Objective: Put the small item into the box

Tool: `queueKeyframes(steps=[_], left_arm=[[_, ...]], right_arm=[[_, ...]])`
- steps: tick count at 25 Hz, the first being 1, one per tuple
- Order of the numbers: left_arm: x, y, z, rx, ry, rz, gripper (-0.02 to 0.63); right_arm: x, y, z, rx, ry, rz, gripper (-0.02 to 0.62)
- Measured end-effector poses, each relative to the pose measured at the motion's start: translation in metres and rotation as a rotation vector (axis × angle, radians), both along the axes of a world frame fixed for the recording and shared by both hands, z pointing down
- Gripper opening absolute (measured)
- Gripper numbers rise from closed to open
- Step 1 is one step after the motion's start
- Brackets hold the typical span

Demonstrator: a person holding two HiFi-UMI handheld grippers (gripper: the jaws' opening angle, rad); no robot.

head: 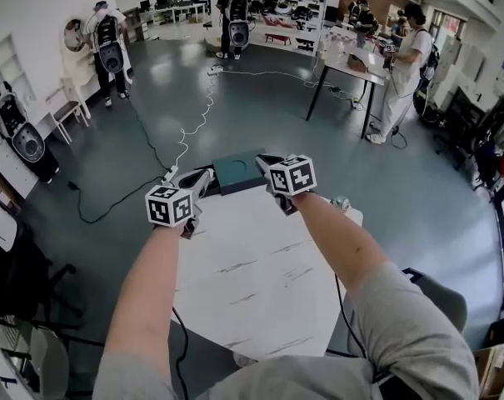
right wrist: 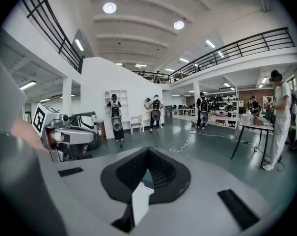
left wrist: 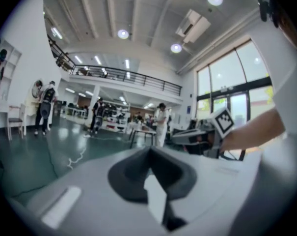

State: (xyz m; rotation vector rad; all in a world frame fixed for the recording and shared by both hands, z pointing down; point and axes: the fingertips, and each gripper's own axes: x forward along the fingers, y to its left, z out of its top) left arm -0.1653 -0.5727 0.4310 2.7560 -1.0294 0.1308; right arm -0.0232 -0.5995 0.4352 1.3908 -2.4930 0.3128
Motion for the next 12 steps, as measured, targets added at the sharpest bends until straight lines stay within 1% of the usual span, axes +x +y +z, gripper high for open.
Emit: queueKeyframes(steps=[2,5,9,12], left_arm=[[-0.002,0.014,-0.005,-0.004,0.014,0.043,0.005],[-0.007,0.034,-0.014,-0.003,0.023,0.075,0.005],[-0.014,0.058,-0.029,0.002,0.090,0.107,0.005],[-0.019,0.073,-0.035,0.010,0.074,0.100,0.005]], right_arm=[[0.001,0.009,-0.008,0.011,-0.004,0.013,0.006],[0.005,0.028,-0.019,0.019,-0.003,0.036,0.006],[0.011,0.055,-0.029,0.017,-0.008,0.061,0.006],[0.013,0.073,-0.041,0.026,-0.022,0.063,0.006]])
